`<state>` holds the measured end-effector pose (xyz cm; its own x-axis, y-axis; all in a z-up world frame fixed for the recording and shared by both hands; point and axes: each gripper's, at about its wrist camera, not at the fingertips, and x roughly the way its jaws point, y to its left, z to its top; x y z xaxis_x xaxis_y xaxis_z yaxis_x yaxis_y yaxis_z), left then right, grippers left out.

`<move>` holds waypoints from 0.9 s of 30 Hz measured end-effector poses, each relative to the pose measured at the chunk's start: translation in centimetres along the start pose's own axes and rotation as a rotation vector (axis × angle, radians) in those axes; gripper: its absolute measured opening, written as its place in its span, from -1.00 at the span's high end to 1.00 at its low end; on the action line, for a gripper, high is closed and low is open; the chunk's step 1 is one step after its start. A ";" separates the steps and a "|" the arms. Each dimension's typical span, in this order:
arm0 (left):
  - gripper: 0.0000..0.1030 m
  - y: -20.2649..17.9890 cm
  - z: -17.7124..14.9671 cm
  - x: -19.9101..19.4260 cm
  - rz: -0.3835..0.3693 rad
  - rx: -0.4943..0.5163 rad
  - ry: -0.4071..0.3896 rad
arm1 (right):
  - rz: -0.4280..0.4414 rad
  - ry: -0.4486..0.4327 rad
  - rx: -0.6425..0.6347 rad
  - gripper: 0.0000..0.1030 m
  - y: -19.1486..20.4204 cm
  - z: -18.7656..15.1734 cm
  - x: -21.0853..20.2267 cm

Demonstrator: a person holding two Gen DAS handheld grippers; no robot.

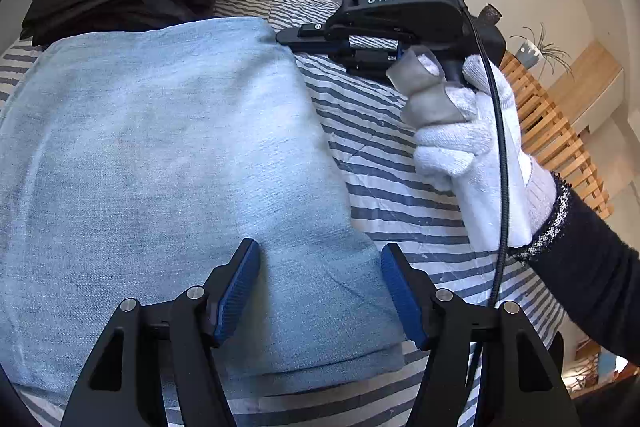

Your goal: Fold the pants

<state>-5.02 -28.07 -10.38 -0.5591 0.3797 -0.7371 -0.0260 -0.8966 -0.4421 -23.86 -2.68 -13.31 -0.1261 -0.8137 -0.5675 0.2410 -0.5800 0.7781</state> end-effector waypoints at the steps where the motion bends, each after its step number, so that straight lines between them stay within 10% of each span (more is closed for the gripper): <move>1: -0.28 -0.1 -0.1 0.0 0.001 0.004 -0.004 | -0.043 -0.037 -0.023 0.91 0.8 0.1 -0.3; 5: -0.29 -0.2 -0.2 -0.4 -0.001 0.007 0.005 | -0.206 -0.162 -0.260 1.00 6.7 1.1 -1.7; 10: -0.29 0.0 -0.4 -2.0 -0.014 -0.009 -0.005 | -0.255 -0.049 -0.266 0.96 6.8 1.6 -0.7; 14: -0.29 -0.8 -0.7 -2.7 0.004 0.016 -0.016 | -0.219 0.028 -0.153 0.21 3.5 0.2 1.0; 18: -0.30 -0.6 -0.7 -4.0 -0.002 0.015 -0.040 | -0.183 0.012 -0.085 0.74 3.1 -0.2 2.3; 23: -0.30 -0.5 -1.8 -2.1 0.003 0.030 0.029 | -0.272 -0.097 -0.393 0.78 10.1 -1.1 0.5; 27: -0.29 -1.6 -2.2 -3.6 -0.040 0.059 0.023 | -0.415 -0.011 -0.229 0.63 4.8 0.2 3.0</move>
<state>-1.15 -27.48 -8.19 -0.5378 0.4198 -0.7311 -0.0966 -0.8922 -0.4412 -23.29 -7.92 -11.22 -0.2661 -0.5161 -0.8142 0.3743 -0.8337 0.4061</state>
